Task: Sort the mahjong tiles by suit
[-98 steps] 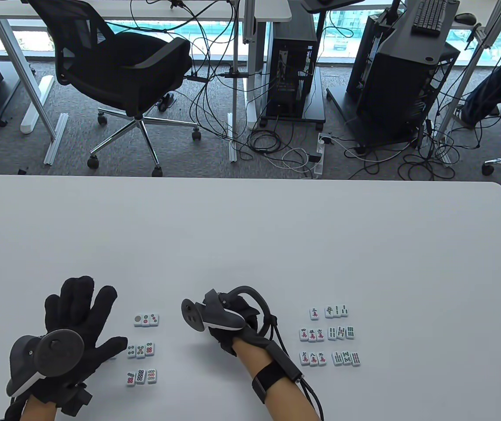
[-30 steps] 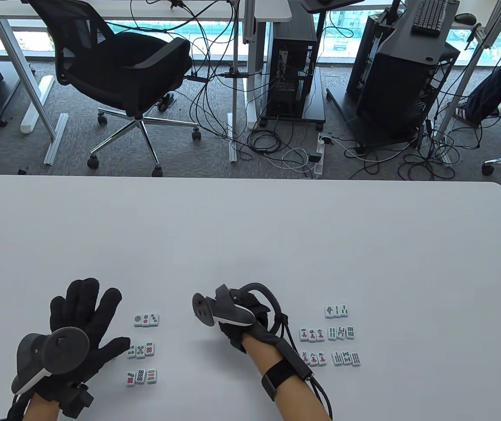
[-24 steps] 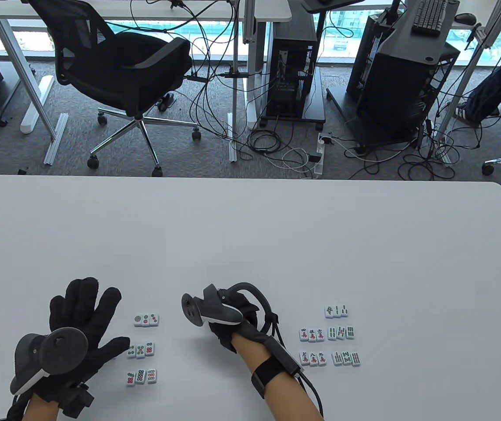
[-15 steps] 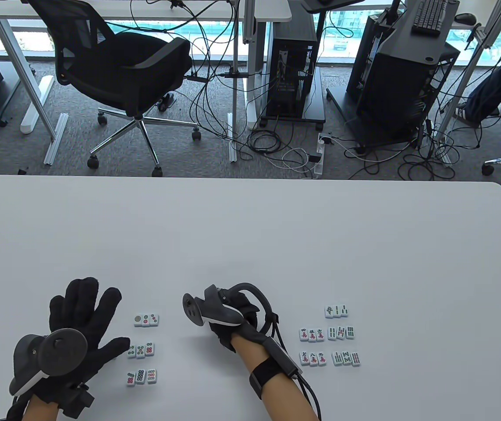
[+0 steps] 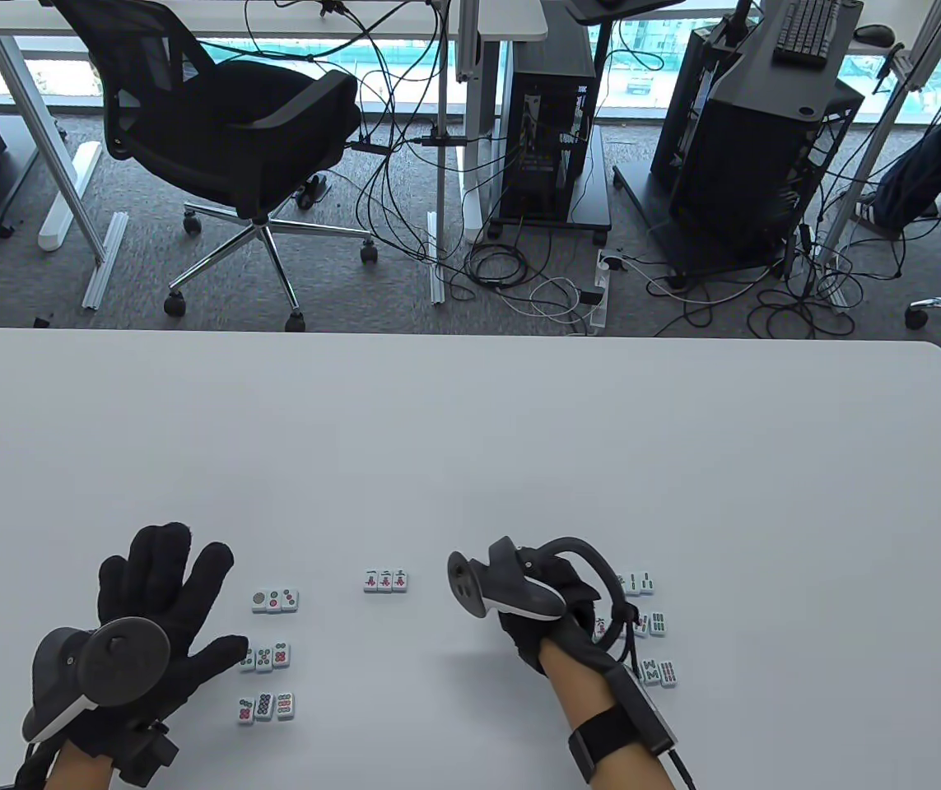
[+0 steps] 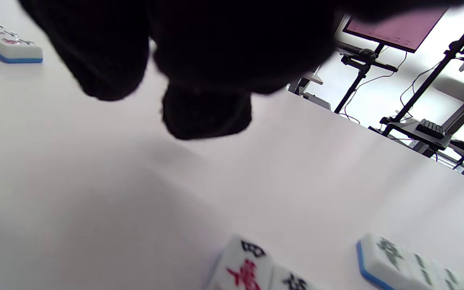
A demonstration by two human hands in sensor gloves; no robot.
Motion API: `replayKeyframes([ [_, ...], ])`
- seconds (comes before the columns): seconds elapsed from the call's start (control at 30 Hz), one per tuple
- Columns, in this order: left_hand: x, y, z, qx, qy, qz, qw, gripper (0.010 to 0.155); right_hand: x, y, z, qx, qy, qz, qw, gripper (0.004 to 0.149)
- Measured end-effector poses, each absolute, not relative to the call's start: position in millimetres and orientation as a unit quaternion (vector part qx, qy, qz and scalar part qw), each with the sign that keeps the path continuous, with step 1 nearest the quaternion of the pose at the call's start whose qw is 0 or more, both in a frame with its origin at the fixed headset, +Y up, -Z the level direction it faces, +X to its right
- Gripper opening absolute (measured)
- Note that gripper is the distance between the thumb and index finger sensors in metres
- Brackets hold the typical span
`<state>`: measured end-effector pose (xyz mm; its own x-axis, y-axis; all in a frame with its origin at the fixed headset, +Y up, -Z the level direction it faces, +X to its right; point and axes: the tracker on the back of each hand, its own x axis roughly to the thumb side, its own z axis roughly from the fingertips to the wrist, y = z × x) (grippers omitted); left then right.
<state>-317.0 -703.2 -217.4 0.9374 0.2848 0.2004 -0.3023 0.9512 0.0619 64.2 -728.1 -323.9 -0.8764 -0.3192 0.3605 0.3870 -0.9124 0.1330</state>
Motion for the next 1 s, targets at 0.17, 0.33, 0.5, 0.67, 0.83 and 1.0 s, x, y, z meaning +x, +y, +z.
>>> replayKeyframes([
  [0.17, -315.2, -705.2, -218.6, 0.039, -0.093, 0.145, 0.984, 0.089, 95.7, -739.3, -316.8, -0.141, -0.143, -0.96, 0.197, 0.062],
  [0.33, -314.0, -708.2, -220.1, 0.03, -0.091, 0.14, 0.986, 0.089, 102.7, -753.4, -312.6, -0.146, -0.152, -0.953, 0.217, 0.062],
  [0.5, -313.1, -709.8, -220.9, 0.023, -0.089, 0.138, 0.986, 0.089, 94.7, -764.1, -313.4, -0.153, -0.14, -0.945, 0.252, 0.06],
  [0.67, -312.3, -709.7, -221.2, 0.02, -0.09, 0.139, 0.986, 0.089, 83.1, -765.9, -326.3, -0.165, -0.198, -0.929, 0.264, 0.06],
  [0.83, -312.8, -708.8, -221.1, 0.023, -0.091, 0.142, 0.985, 0.089, 54.3, -755.0, -342.4, -0.168, -0.233, -0.931, 0.224, 0.059],
  [1.0, -313.3, -708.5, -221.5, 0.021, -0.09, 0.146, 0.985, 0.089, 6.7, -743.1, -346.5, -0.214, -0.13, -0.962, 0.114, 0.06],
])
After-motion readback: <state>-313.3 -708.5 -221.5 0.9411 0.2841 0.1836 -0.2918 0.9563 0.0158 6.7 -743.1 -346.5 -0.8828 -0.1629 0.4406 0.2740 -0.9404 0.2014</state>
